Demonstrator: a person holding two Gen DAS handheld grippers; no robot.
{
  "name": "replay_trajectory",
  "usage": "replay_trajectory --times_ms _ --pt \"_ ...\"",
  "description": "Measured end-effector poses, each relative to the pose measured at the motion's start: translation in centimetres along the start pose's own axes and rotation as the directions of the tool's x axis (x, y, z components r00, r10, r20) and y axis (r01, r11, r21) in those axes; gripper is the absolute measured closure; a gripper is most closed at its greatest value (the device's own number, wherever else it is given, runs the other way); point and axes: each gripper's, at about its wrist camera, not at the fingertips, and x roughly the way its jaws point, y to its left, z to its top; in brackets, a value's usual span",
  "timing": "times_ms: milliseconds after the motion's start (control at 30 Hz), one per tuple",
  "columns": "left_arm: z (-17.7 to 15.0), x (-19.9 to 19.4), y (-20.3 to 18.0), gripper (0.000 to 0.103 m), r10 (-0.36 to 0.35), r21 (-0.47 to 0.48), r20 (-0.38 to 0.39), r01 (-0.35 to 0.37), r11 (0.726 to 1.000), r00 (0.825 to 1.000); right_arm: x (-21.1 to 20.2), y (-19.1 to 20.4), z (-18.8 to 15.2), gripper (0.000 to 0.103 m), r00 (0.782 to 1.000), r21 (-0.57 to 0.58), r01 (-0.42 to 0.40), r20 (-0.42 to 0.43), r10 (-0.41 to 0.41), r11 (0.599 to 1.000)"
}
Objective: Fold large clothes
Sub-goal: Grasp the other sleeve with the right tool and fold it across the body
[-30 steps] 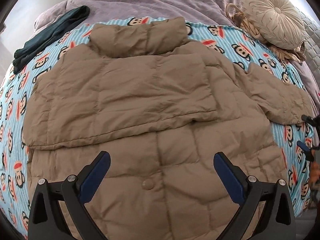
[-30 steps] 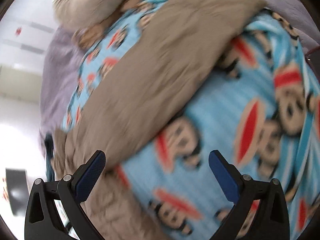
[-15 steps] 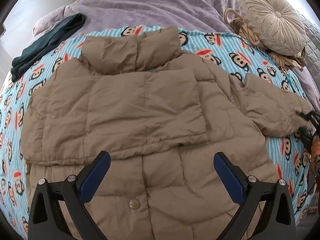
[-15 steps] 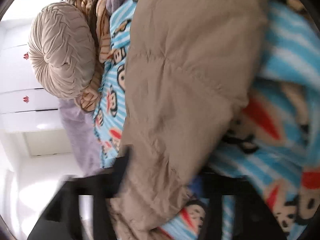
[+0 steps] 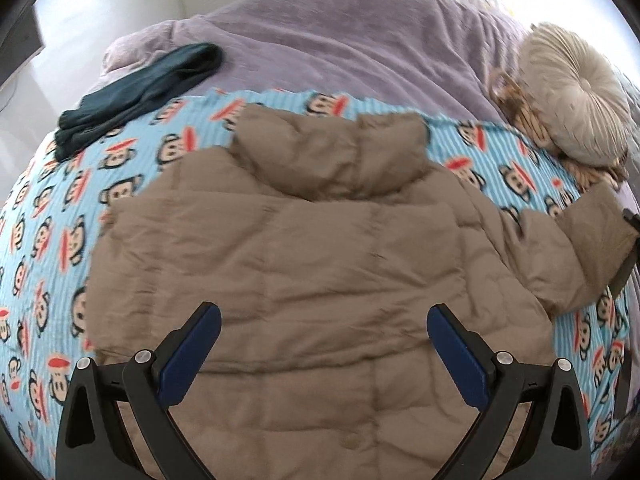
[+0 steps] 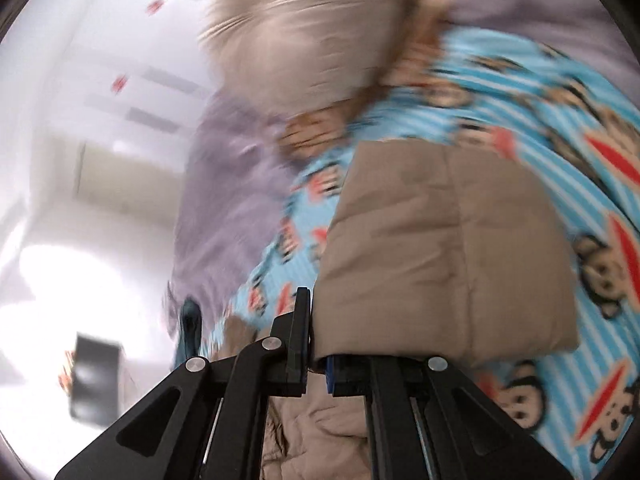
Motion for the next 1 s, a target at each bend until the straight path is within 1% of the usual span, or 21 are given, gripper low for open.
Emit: replay_trajectory --times_ms 67,100,200,233,267,333,400,467,533,600,667,733,833,900,933,967,1000 --pt "0.2 -0.3 1.5 0.000 0.009 -0.023 0.016 -0.008 1.000 1.000 1.2 4.0 -1.2 0.096 1.000 -0.119 -0.009 -0.022 0.006 0.993" --pt "0.3 -0.5 2.5 0.000 0.017 -0.038 0.026 -0.016 0.999 1.000 2.0 6.3 -2.0 0.096 0.999 -0.188 -0.012 -0.035 0.005 0.982" --pt "0.5 -0.8 5.1 0.000 0.031 -0.081 0.041 -0.028 0.996 0.999 4.5 12.3 -5.2 0.096 0.997 -0.373 -0.023 -0.076 -0.006 0.928" --pt "0.4 -0.9 5.9 0.000 0.036 -0.093 0.046 -0.031 0.995 0.998 5.7 14.7 -7.0 0.096 0.995 -0.451 -0.034 -0.099 -0.013 0.892" --pt "0.4 -1.0 6.8 0.000 0.041 -0.108 0.051 -0.035 0.994 0.998 6.2 16.1 -8.6 0.096 0.993 -0.506 -0.040 -0.115 -0.021 0.862" --pt "0.2 -1.0 8.1 0.000 0.053 -0.126 0.052 -0.046 0.991 0.997 8.6 19.4 -12.4 0.096 0.986 -0.620 -0.057 -0.160 -0.055 0.782" --pt "-0.1 -0.8 9.3 0.000 0.060 -0.143 0.050 -0.052 0.988 0.997 10.9 21.1 -15.9 0.096 0.974 -0.689 -0.066 -0.202 -0.103 0.722" --pt "-0.3 -0.5 10.2 0.000 0.062 -0.151 0.048 -0.054 0.987 0.997 13.7 21.8 -19.5 0.096 0.957 -0.738 -0.069 -0.239 -0.165 0.671" --pt "-0.7 -0.4 10.5 0.000 0.066 -0.151 0.050 -0.057 0.987 0.997 15.8 21.6 -21.6 0.096 0.940 -0.763 -0.051 -0.255 -0.228 0.644" --pt "-0.9 -0.1 11.0 0.000 0.063 -0.150 0.050 -0.055 0.987 0.997 17.5 20.7 -23.5 0.096 0.922 -0.768 -0.035 -0.271 -0.275 0.639" --pt "-1.0 0.2 11.4 0.000 0.043 -0.172 0.048 -0.034 0.984 0.998 18.1 19.5 -24.4 0.096 0.909 -0.764 -0.015 -0.279 -0.310 0.645" --pt "-1.1 0.6 11.4 0.000 0.029 -0.190 0.044 -0.020 0.982 0.999 18.8 18.5 -25.1 0.096 0.891 -0.752 0.004 -0.296 -0.344 0.659" --pt "-1.1 1.5 11.1 0.000 0.008 -0.199 0.032 -0.002 0.980 0.999 19.5 16.8 -25.0 0.095 0.867 -0.725 0.029 -0.325 -0.379 0.688" --pt "-1.0 2.0 10.6 0.000 -0.006 -0.194 0.023 0.010 0.981 1.000 19.7 16.2 -24.7 0.084 0.855 -0.695 0.031 -0.354 -0.379 0.718" --pt "-1.0 2.2 10.4 0.000 -0.011 -0.191 0.020 0.015 0.981 1.000 19.5 15.9 -24.4 0.068 0.851 -0.670 0.022 -0.377 -0.365 0.742" --pt "-0.9 2.4 10.2 0.000 -0.016 -0.188 0.019 0.020 0.982 1.000 19.3 15.5 -23.9 0.046 0.848 -0.637 0.007 -0.404 -0.342 0.771" --pt "-0.9 2.5 10.2 0.000 -0.020 -0.186 0.018 0.023 0.982 1.000 18.9 15.3 -23.7 0.039 0.849 -0.611 -0.004 -0.420 -0.320 0.791"
